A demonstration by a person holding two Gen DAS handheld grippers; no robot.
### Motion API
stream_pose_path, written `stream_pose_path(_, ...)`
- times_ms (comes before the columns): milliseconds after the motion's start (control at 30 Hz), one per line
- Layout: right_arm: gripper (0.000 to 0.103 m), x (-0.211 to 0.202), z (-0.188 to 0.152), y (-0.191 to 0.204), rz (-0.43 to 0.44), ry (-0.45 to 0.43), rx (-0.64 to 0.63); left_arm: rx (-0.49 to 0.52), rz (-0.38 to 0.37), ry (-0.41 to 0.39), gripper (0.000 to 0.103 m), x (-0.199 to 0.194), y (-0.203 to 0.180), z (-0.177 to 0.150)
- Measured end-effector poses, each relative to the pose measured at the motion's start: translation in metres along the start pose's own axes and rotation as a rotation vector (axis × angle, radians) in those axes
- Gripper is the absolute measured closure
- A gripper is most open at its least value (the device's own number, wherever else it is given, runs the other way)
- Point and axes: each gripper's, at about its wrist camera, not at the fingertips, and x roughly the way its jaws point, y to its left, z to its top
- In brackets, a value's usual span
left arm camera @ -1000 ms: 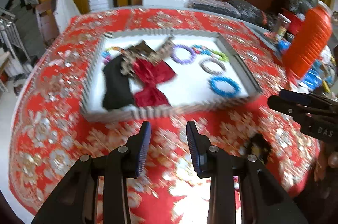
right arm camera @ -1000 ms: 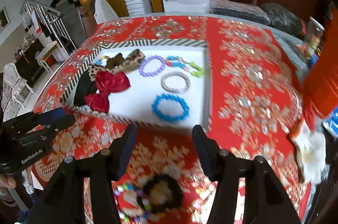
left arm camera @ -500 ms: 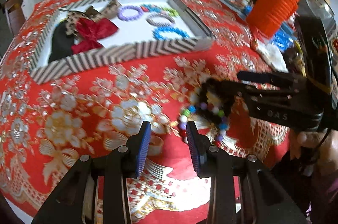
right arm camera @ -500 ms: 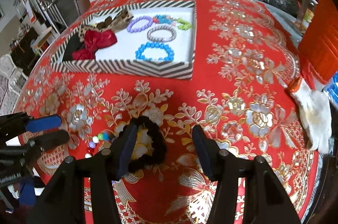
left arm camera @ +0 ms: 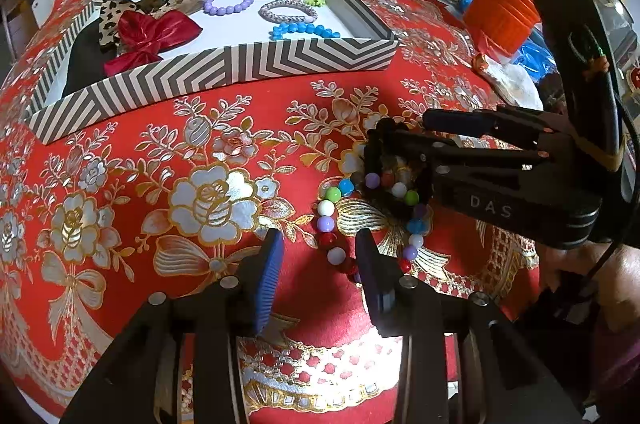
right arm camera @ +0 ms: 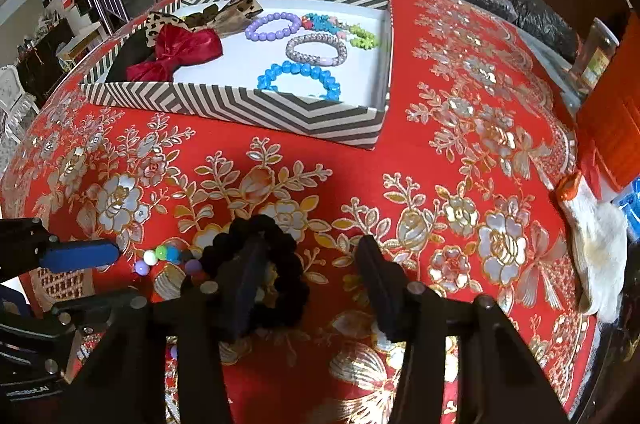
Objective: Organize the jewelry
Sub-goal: 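Grasp the multicolour bead bracelet with the left tool while the right grasps the black bracelet, then carry both bracelets into the tray and open both tools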
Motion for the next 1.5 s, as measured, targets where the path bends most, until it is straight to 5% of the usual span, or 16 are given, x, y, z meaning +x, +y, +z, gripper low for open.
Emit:
stream_pose_path(433, 0.059, -0.001, 0.001, -0.022, 0.045, -0.032, 0.117, -0.048, -0.071, 0.034, 0.067, -0.002, 0.011, 0.001)
stream_pose_path(667, 0.060, -0.001, 0.000, -0.020, 0.037, -0.035, 0.104, 0.010, -0.008, 0.037, 0.066, 0.008, -0.006, 0.012)
stream_pose_path(733, 0.074, -0.001, 0.000, -0.019, 0.020, -0.037, 0.091, 0.024, 0.006, 0.024, 0.066, 0.009, -0.010, 0.013)
stream_pose_path(767, 0.092, -0.001, 0.000, -0.019, 0.026, -0.037, 0.088, 0.043, 0.016, 0.010, 0.068, 0.010, -0.013, 0.012)
stream_pose_path(800, 0.095, -0.001, -0.001, -0.020, 0.034, -0.036, 0.096, 0.078, 0.033, -0.005, 0.081, 0.011, -0.016, 0.010)
stream_pose_path(833, 0.095, -0.002, -0.001, -0.022, 0.047, -0.038, 0.108, 0.105, 0.037, -0.010, 0.097, 0.013, -0.018, 0.010)
stream_pose_path(1167, 0.095, -0.049, 0.008, -0.029, 0.103, -0.167, 0.146, 0.029, -0.027, -0.061, 0.097, -0.021, 0.014, 0.022)
stream_pose_path(1500, 0.095, -0.079, 0.029, -0.024, 0.124, -0.232, 0.119, 0.054, 0.042, -0.190, 0.097, -0.072, 0.030, 0.057)
